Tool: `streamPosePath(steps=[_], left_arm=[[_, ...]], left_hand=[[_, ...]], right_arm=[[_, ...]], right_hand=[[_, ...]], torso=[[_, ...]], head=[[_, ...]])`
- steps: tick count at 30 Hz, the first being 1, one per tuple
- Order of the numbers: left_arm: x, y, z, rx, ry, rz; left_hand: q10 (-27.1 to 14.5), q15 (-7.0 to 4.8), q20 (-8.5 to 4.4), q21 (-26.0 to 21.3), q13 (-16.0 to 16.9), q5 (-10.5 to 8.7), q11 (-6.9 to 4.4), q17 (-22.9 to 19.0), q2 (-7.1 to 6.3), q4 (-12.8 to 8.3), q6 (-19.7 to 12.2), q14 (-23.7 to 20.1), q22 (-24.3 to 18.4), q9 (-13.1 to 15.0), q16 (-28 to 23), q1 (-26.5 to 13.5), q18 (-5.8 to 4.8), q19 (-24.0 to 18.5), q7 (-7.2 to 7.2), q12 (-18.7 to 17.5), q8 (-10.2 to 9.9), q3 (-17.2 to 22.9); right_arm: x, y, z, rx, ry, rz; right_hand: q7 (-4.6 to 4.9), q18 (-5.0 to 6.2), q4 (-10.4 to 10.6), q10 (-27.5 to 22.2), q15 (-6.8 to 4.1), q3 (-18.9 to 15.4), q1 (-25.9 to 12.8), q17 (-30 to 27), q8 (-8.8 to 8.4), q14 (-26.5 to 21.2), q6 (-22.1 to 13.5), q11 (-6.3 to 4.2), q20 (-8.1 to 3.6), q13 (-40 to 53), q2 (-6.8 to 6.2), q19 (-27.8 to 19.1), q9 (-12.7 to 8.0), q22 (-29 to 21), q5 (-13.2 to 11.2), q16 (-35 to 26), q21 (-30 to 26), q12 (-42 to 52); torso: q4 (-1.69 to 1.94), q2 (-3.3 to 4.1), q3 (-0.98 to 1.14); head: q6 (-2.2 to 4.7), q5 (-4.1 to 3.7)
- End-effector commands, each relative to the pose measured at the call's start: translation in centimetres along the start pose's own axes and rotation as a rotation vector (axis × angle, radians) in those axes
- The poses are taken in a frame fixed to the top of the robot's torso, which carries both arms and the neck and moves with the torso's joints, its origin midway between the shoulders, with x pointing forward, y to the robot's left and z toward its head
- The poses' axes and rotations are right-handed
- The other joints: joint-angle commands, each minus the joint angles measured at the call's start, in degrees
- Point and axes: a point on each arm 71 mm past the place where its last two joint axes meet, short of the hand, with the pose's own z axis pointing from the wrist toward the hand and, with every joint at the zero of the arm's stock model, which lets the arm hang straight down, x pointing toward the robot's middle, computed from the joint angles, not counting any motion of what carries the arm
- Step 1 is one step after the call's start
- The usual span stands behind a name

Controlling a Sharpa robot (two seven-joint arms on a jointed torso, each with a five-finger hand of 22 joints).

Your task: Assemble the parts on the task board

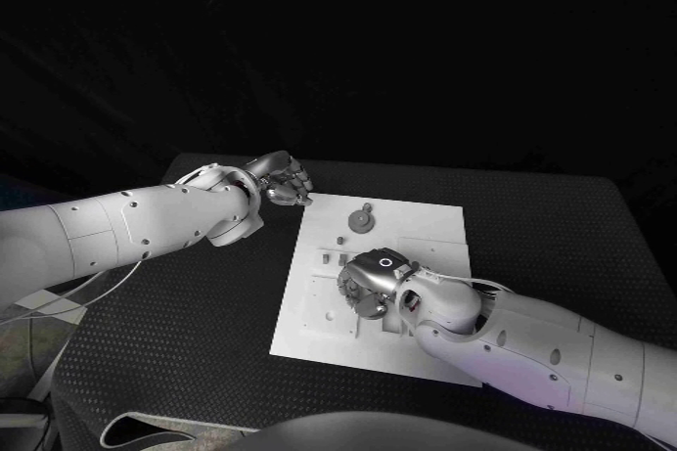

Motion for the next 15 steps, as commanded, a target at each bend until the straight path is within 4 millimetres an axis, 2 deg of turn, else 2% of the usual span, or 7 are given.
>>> streamPosePath(steps=[1, 5, 7, 14, 15], left_arm=[[-0.06, -0.19, 0.02, 0.008, -0.004, 0.002], [-0.07, -0.16, 0.01, 0.007, -0.004, 0.002], [-0.08, -0.14, 0.01, 0.006, -0.004, 0.002], [-0.08, -0.14, 0.01, 0.006, -0.004, 0.001], [-0.09, -0.13, 0.02, 0.006, -0.004, 0.001]], left_hand=[[-0.47, -0.12, 0.01, 0.20, -0.02, 0.26, 0.06, 0.08, -0.23, 0.33, -0.39, 0.33, -0.05, -0.06, -0.22, -0.02, 0.42, 0.37, 0.09, 0.06, 0.34, 0.06], [-0.47, -0.12, 0.00, 0.20, -0.02, 0.26, 0.06, 0.09, -0.24, 0.34, -0.39, 0.34, -0.05, -0.06, -0.23, -0.02, 0.43, 0.37, 0.09, 0.06, 0.35, 0.06], [-0.46, -0.12, 0.00, 0.20, -0.01, 0.26, 0.05, 0.09, -0.24, 0.34, -0.39, 0.34, -0.05, -0.06, -0.24, -0.02, 0.43, 0.37, 0.08, 0.06, 0.35, 0.06], [-0.45, -0.12, 0.00, 0.19, -0.01, 0.26, 0.05, 0.12, -0.26, 0.40, -0.39, 0.34, -0.06, -0.07, -0.26, -0.08, 0.42, 0.37, 0.08, 0.06, 0.36, 0.05], [-0.45, -0.12, 0.00, 0.19, -0.01, 0.26, 0.05, 0.12, -0.26, 0.41, -0.39, 0.34, -0.06, -0.07, -0.26, -0.09, 0.42, 0.37, 0.08, 0.06, 0.36, 0.04]], right_arm=[[0.42, -0.27, -0.05, 0.003, 0.022, 0.022], [0.33, -0.43, -0.10, 0.004, 0.004, 0.057], [0.30, -0.47, -0.12, 0.005, -0.001, 0.062], [0.17, -0.59, -0.24, 0.009, -0.021, 0.069], [0.17, -0.62, -0.26, 0.009, -0.021, 0.070]], right_hand=[[0.43, 5.68, 0.00, -1.16, 0.19, 0.01, -0.87, 0.15, -0.78, 0.16, -1.15, 0.46, -0.06, -0.14, -0.31, -0.26, -0.18, -0.08, 0.27, -0.26, -0.08, -0.77], [2.02, 5.68, -0.03, -4.52, 1.63, -1.77, -2.34, 0.38, -2.95, 0.21, -5.00, 1.96, -0.04, -0.93, -3.22, -0.34, -0.99, -0.01, 0.26, -0.05, -0.03, -2.78], [2.48, 5.68, -0.10, -5.60, 2.09, -2.64, -2.72, 0.46, -3.49, 0.20, -6.07, 2.42, -0.06, -1.21, -4.48, -0.40, -1.22, 0.02, 0.26, 0.02, -0.02, -3.45], [3.67, 5.54, -0.03, -9.05, 3.58, -5.11, -2.83, 0.65, -3.71, -1.12, -8.99, 3.93, 0.23, -2.24, -7.85, -1.61, -1.92, -0.04, 0.25, -0.23, -0.59, -4.93], [3.73, 5.50, 0.01, -9.36, 3.69, -5.22, -2.81, 0.68, -3.64, -1.31, -9.11, 4.09, 0.29, -2.36, -7.93, -1.72, -1.96, -0.05, 0.25, -0.25, -0.66, -4.87]], torso=[[-0.02, -0.01, 0.00], [-0.04, -0.01, 0.02], [-0.04, -0.01, 0.03], [-0.02, -0.01, 0.05], [-0.03, -0.02, 0.06]], head=[[0.01, 0.05], [0.01, 0.06], [0.02, 0.04], [0.03, -0.02], [0.06, -0.03]])
